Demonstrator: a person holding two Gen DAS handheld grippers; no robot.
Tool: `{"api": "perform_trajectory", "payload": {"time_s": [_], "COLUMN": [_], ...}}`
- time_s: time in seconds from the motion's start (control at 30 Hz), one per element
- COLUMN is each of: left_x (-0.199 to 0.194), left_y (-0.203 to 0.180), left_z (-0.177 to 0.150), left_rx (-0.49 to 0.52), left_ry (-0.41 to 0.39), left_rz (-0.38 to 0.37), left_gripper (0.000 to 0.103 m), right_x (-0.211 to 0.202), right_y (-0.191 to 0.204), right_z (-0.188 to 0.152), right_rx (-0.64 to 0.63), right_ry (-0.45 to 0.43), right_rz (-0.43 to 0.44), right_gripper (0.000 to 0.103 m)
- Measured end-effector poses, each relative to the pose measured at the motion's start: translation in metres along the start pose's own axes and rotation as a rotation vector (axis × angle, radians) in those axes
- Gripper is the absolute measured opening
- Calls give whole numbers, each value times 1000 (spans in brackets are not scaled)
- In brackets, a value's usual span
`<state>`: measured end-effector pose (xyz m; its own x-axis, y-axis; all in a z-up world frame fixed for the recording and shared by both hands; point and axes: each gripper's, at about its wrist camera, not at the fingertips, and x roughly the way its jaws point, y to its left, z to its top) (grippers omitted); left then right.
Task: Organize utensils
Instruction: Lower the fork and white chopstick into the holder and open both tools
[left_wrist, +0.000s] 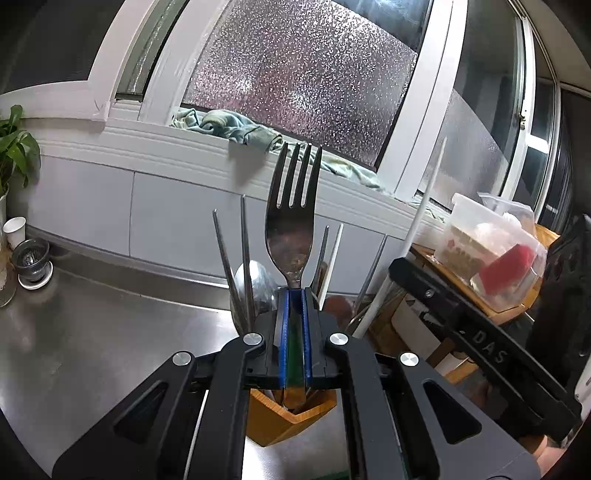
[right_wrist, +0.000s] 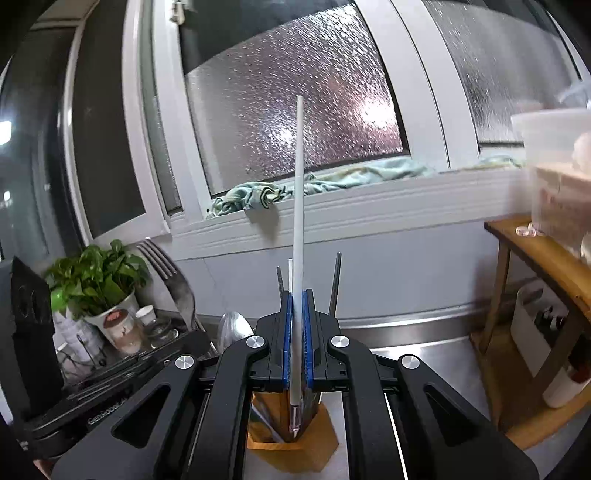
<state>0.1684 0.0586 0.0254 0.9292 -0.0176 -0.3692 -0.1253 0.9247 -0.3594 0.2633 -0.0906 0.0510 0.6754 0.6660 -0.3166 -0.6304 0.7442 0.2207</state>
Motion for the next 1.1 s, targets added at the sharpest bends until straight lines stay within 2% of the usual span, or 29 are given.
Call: {"api": "perform_trajectory", "payload": {"time_s": [0.2, 0.33, 0.57, 0.77, 0.87, 1.0, 1.1], "left_x": [6, 7, 16, 26, 25, 25, 21], "left_y": [9, 9, 12, 18, 20, 23, 23], "left_z": [-3, -4, -17, -35, -40, -40, -38], "left_rx": [-15, 1, 20, 23, 22, 12, 11], "left_ry": [16, 22, 68, 113, 109, 124, 124], "left_rz": [8, 10, -3, -38, -45, -55, -56], "left_gripper": [5, 5, 5, 5, 6, 6, 10], "right_x": [-4, 4, 19, 16, 11, 16, 19], "right_y": [11, 22, 16, 11, 10, 9, 8], "right_z": [6, -5, -31, -34, -35, -44, -52], "right_rx": [-65, -143, -123, -112, -107, -112, -99], "right_ry": [-23, 5, 100, 98, 113, 184, 220], "right_rz": [54, 42, 56, 53, 73, 63, 54], "right_gripper": [6, 6, 6, 7, 7, 9, 9]}}
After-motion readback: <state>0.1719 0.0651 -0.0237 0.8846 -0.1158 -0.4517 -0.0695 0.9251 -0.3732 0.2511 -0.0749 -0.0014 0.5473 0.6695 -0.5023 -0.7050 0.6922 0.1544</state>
